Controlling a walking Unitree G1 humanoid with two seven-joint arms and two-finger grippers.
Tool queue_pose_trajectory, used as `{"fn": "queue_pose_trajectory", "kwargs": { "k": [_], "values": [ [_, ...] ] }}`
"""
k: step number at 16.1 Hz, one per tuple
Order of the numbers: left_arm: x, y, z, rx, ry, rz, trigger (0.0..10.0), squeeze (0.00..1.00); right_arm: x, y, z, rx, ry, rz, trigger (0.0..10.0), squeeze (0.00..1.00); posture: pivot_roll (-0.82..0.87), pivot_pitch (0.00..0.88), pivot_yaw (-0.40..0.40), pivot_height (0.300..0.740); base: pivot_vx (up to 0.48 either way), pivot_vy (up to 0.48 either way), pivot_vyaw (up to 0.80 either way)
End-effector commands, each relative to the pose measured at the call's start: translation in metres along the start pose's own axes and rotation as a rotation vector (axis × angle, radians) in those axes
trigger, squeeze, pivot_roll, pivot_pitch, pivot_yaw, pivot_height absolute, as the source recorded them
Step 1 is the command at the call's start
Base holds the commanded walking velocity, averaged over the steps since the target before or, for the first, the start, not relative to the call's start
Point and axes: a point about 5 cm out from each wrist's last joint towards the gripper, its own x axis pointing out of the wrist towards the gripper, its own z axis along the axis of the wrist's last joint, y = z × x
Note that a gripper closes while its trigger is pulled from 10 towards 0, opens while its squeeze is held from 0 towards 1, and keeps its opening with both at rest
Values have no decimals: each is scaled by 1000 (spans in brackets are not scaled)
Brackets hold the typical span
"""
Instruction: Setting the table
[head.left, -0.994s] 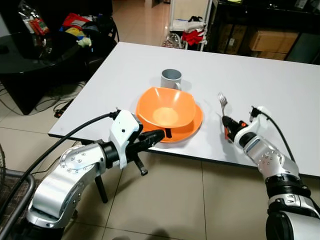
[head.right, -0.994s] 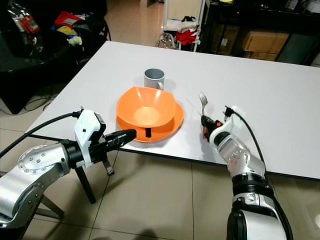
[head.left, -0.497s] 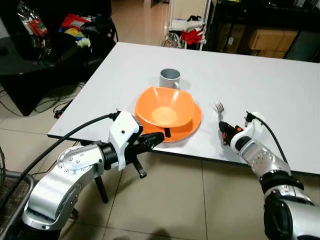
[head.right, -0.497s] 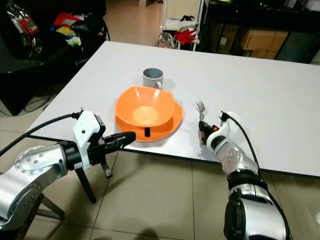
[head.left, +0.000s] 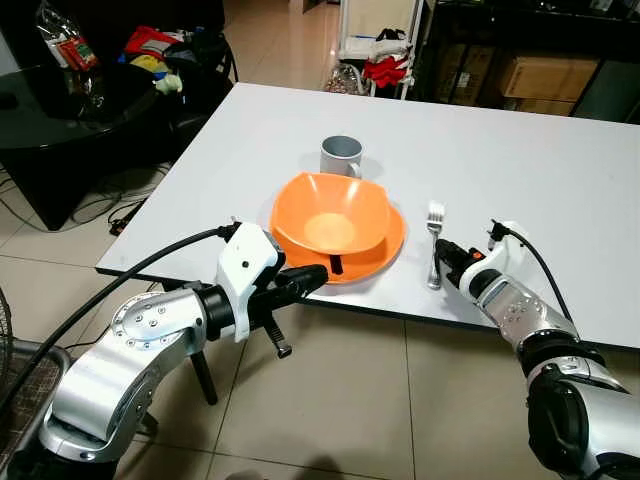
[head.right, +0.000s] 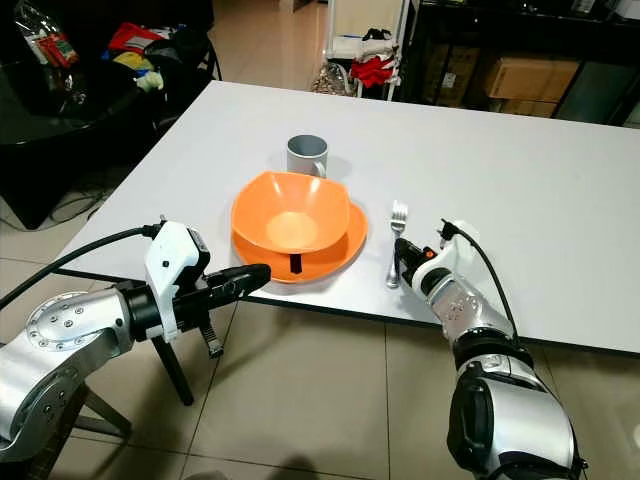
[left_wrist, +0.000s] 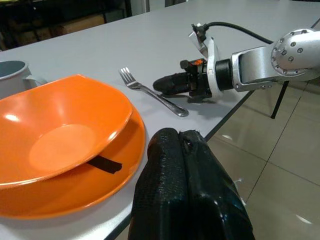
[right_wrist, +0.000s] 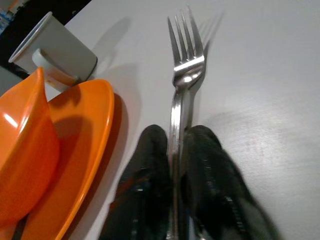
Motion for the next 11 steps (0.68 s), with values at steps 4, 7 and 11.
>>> {"fn": "queue_pose_trajectory", "kwargs": {
  "k": [4, 7, 11],
  "values": [
    [2, 0, 4, 13, 1, -12, 10000, 0, -4, -5, 10, 23, -37, 18, 10000, 1000, 123, 0, -8, 740, 0, 0, 0],
    [0, 9, 6, 23, -36, 133, 10000, 0, -20, 6, 27, -61, -141, 161, 10000, 1000, 115, 0, -7, 740, 0, 0, 0],
    [-17, 29, -2, 18, -48, 487, 10000, 0, -67, 46, 22, -302, -295, 230, 10000, 1000, 92, 0, -5, 740, 0, 0, 0]
  ]
}}
